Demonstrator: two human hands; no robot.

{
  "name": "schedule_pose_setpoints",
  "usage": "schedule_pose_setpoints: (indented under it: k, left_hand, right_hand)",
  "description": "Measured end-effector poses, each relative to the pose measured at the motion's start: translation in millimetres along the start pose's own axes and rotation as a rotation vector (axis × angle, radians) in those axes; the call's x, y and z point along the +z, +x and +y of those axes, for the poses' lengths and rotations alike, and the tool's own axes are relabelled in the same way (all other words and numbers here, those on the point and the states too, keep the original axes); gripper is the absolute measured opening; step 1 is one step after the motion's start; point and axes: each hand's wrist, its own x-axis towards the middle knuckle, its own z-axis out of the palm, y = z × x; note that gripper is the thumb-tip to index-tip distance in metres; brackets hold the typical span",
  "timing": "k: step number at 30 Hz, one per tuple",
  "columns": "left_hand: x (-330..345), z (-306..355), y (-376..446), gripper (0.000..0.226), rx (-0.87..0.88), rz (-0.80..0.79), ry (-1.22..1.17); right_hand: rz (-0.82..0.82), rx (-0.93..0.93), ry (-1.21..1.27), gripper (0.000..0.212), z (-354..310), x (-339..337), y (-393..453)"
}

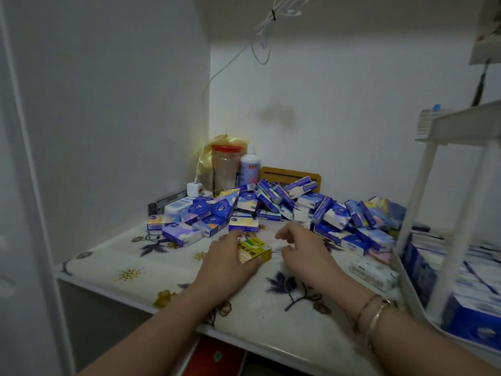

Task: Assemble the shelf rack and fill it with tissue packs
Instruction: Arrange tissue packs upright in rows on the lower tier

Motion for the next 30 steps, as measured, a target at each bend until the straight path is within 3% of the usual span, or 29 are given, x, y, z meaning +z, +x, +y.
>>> schedule_pose_setpoints:
  k: [2, 6, 11, 14, 18, 24, 27, 30]
  left_hand:
    - [1.2, 0.4, 2.4, 0.065, 0.046, 0.013, -0.081]
    - [-0.2, 4.4, 0.1, 0.06, 0.17, 0.051, -0.24]
    - [-12.1, 5.2, -8.4, 0.063, 0.21, 0.002, -0.353]
    - [-28.6, -20.0, 18.1, 0.074, 0.091, 0.222, -0.039]
    - [-39.9, -67.7, 38.6, 0.075, -0.181, -0.042, 0.382]
    - [-36.2, -76.6, 60.5, 0.083, -0.2, -0.231, 0.504]
    - [-31.1, -68.8, 63.2, 0.079, -0.189, -0.181, 0.543]
    - [-34.9, -62.3, 62.9, 0.059, -0.103, -0.105, 0.513]
  right_hand:
    - [-0.024, 0.085, 0.134, 0.02, -1.7, 3.2, 7.3]
    - [-0.083, 0.281, 0.33, 0.034, -2.3, 3.5, 12.9]
    - [-0.108, 0.24, 0.53, 0.034, -14.5, -12.5, -0.2]
    - [-0.045, 0.228, 0.484, 0.036, -22.0, -20.1, -4.5]
    - [-0.087, 0.21, 0.464, 0.039, -27.9, -22.6, -12.5]
    - [-0.084, 0.178, 0.445, 0.041, -22.3, -10.4, -10.0]
    - [-0.073, 0.195, 0.485, 0.039, -14.4, -4.5, -7.1]
    - [-0.068, 0.212, 0.509, 0.037, -8.5, -4.3, -7.0]
